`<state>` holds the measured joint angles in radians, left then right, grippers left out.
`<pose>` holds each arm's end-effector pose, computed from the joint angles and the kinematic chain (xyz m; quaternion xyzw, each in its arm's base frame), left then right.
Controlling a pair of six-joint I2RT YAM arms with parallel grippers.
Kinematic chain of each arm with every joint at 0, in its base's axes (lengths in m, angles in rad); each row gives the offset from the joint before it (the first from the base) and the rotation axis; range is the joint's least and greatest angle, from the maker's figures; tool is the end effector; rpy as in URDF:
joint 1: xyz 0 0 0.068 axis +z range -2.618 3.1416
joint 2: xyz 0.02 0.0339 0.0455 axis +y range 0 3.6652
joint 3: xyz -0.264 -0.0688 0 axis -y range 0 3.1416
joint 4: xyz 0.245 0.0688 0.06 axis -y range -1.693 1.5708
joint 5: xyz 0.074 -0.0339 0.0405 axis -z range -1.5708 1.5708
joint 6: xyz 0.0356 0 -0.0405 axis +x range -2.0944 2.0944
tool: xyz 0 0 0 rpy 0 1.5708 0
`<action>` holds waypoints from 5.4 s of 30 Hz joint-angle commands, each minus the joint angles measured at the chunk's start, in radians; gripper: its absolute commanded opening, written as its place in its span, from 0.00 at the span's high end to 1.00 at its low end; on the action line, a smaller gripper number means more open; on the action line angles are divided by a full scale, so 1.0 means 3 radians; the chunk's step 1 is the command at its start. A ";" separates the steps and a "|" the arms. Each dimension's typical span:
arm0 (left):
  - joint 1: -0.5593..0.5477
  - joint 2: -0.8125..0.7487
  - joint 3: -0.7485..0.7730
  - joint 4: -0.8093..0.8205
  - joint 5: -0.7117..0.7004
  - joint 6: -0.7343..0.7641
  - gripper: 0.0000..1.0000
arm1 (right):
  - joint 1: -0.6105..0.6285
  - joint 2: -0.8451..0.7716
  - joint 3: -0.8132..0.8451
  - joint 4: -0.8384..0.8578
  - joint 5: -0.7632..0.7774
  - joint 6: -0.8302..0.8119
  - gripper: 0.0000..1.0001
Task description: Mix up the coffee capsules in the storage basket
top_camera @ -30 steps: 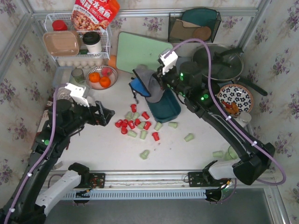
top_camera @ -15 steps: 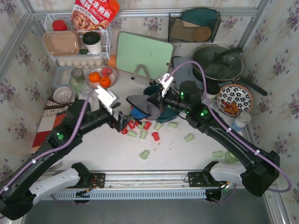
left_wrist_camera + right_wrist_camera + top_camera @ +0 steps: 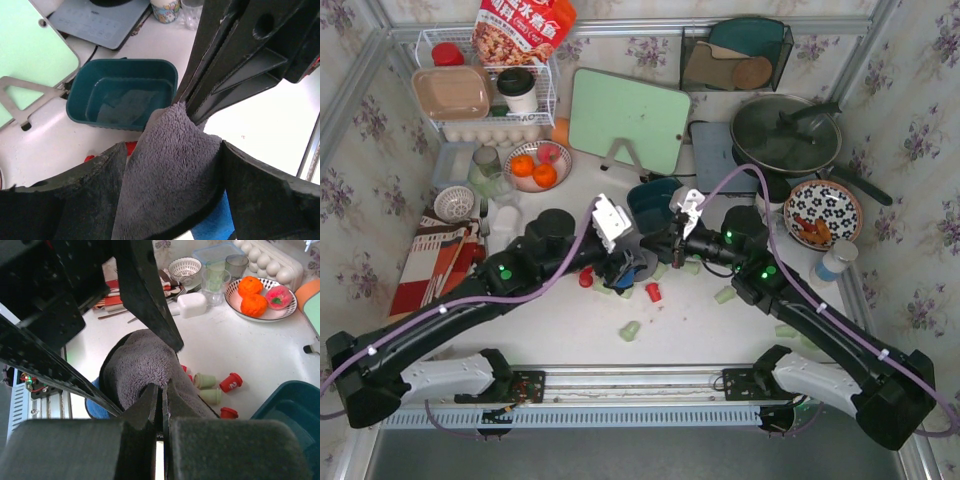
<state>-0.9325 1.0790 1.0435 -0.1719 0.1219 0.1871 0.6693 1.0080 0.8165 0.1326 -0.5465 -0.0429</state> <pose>0.1451 -0.2028 0.3750 0.4441 0.6364 -0.2731 0.5685 0.1731 0.1605 0.3429 -0.4178 0.5921 0.3903 0.5679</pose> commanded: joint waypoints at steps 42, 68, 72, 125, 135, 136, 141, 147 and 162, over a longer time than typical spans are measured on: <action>0.1278 -0.0481 0.0556 -0.2623 -0.3534 -0.1756 1.00 | -0.0002 -0.0282 -0.1019 0.1169 0.2125 -0.0023 0.21; 0.2903 0.0033 -0.0741 -0.1740 -0.2581 -0.3023 0.55 | -0.0003 0.0044 -0.0948 0.1083 0.2432 0.0010 0.21; 0.2945 0.0016 -0.0680 -0.1728 -0.2635 -0.2998 0.37 | -0.0002 0.0111 -0.0920 0.1063 0.2469 0.0020 0.21; 0.2699 -0.1251 -0.0158 -0.2015 -0.0185 -0.1352 0.06 | -0.0233 0.1558 -0.0550 0.0203 0.3293 0.2534 0.42; 0.2672 -0.1458 -0.0195 -0.2004 -0.0161 -0.1385 0.06 | -0.0236 0.1528 -0.0398 0.0111 0.3243 0.2627 0.86; 0.2665 -0.1467 -0.0196 -0.2002 -0.0163 -0.1384 0.06 | -0.0232 0.1534 -0.0339 0.0083 0.3247 0.2615 0.90; 0.2629 -0.1512 -0.0205 -0.2004 -0.0175 -0.1386 0.05 | -0.0232 0.1595 0.0074 0.0002 0.3303 0.2444 1.00; 0.2595 -0.1555 -0.0216 -0.2009 -0.0210 -0.1382 0.05 | -0.0332 0.1680 0.0549 -0.0154 0.3443 0.2127 1.00; 0.2520 -0.1559 -0.0231 -0.1994 -0.0214 -0.1383 0.05 | -0.1595 0.2047 0.0645 -0.0597 0.1788 0.1372 1.00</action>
<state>-0.1753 0.6079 0.9745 -0.8059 0.0555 -0.2230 0.2226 1.5814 1.0149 -0.0311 0.1661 0.4538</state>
